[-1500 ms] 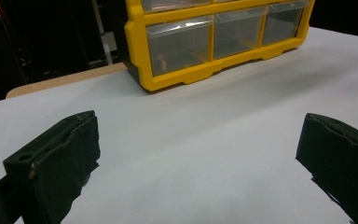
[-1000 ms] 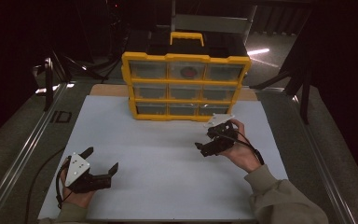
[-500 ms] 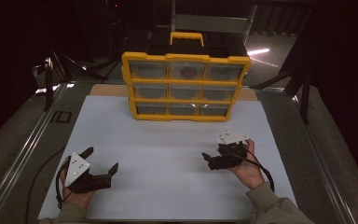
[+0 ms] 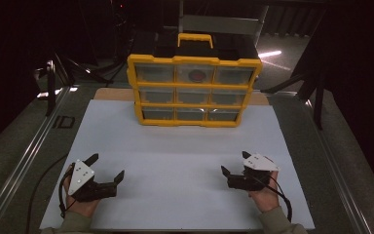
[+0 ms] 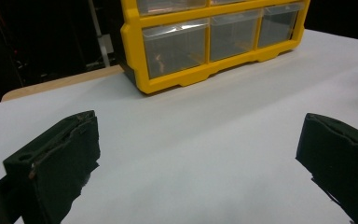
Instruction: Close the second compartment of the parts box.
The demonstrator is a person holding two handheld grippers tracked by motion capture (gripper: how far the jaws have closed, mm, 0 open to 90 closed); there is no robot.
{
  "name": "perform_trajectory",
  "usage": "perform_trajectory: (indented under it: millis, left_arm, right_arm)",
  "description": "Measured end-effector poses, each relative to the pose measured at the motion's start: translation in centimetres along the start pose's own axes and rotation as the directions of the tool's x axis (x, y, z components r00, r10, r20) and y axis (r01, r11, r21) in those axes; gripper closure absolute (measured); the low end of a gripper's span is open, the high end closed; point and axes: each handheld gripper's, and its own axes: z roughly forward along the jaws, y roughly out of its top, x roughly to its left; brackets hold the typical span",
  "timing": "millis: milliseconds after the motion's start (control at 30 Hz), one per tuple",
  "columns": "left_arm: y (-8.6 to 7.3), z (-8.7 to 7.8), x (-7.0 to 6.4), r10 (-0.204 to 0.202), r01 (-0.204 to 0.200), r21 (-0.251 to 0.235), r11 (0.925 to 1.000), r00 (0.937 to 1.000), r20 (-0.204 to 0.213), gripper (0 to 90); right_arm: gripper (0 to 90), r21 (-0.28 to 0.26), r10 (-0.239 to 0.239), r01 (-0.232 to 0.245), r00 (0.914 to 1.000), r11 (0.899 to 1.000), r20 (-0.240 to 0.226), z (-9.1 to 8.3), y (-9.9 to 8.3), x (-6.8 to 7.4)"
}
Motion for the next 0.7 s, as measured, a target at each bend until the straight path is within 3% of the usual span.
perform_trajectory:
  millis: [233,467,567,700]
  left_arm:
    - [0.1,-0.1,-0.1,-0.001,0.002,-0.016,0.9999,0.9999,0.015,0.0]
    - [0.2,-0.1,0.0,-0.001,0.002,-0.024,0.9997,0.9997,0.025,0.0]
    - [0.2,-0.1,0.0,-0.001,0.001,-0.023,0.9997,0.9997,0.025,0.0]
    - [0.2,0.1,-0.1,-0.003,0.003,-0.017,0.9998,0.9997,0.026,0.0]
  right_arm:
    - [9.6,-0.089,0.069,-0.069,0.9976,0.994,-0.01,-1.5,-2.0,-0.7]
    - [9.6,-0.152,0.037,-0.034,0.9991,0.988,0.018,-2.4,-2.7,-0.7]
    - [9.6,-0.185,0.052,-0.049,0.9986,0.982,0.01,-2.9,-3.0,-0.9]
    - [9.6,-0.188,0.064,-0.06,0.9978,0.98,0.015,-3.1,-3.2,-1.1]
